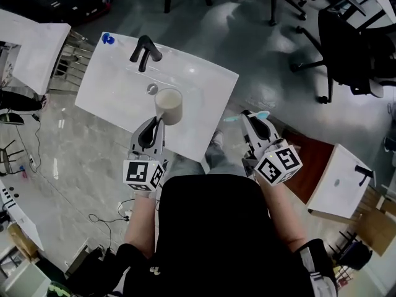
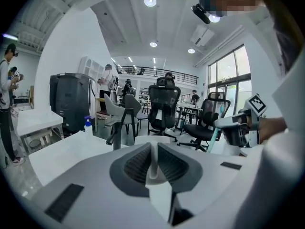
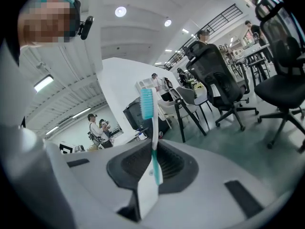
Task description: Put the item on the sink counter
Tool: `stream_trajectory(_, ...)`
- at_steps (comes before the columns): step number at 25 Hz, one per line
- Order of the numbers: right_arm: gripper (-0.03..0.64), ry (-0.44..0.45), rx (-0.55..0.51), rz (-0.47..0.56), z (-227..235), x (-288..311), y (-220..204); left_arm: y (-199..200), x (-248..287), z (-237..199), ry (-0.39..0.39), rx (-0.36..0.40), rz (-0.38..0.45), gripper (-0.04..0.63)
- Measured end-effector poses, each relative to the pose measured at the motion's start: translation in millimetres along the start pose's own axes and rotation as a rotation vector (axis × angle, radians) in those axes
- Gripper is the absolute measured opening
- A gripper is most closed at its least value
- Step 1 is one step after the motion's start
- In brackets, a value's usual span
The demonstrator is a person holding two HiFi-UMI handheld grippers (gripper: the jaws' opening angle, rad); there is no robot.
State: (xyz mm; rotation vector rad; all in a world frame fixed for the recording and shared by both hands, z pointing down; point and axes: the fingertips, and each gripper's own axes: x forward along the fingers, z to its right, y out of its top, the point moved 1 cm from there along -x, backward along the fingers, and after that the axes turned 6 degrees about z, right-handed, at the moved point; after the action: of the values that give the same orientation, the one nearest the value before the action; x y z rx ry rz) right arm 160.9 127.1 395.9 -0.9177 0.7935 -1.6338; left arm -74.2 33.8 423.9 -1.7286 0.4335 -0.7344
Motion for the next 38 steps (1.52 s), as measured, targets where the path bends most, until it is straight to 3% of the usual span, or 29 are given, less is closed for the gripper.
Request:
stream_trajectory(13, 0.052, -0.224, 0.059, 0.056, -11, 17, -1, 1, 112, -38, -0.202, 0.017, -0.001, 0.054)
stream_trajectory(22, 0.052, -0.411, 0.051, 0.075, -1, 4, -3, -20, 174, -51, -0.283, 0.023, -0.026, 0.054)
stream_trajectory(29, 0.052, -0.540, 0.060, 0.066, 2, -18, -12, -38, 199, -47, -0.337, 0.056, -0.019, 0.054)
stream_trajectory(38, 0.052, -0.613, 0.070, 0.069, -5, -28, -23, -54, 213, -49, -0.389, 0.096, -0.007, 0.054)
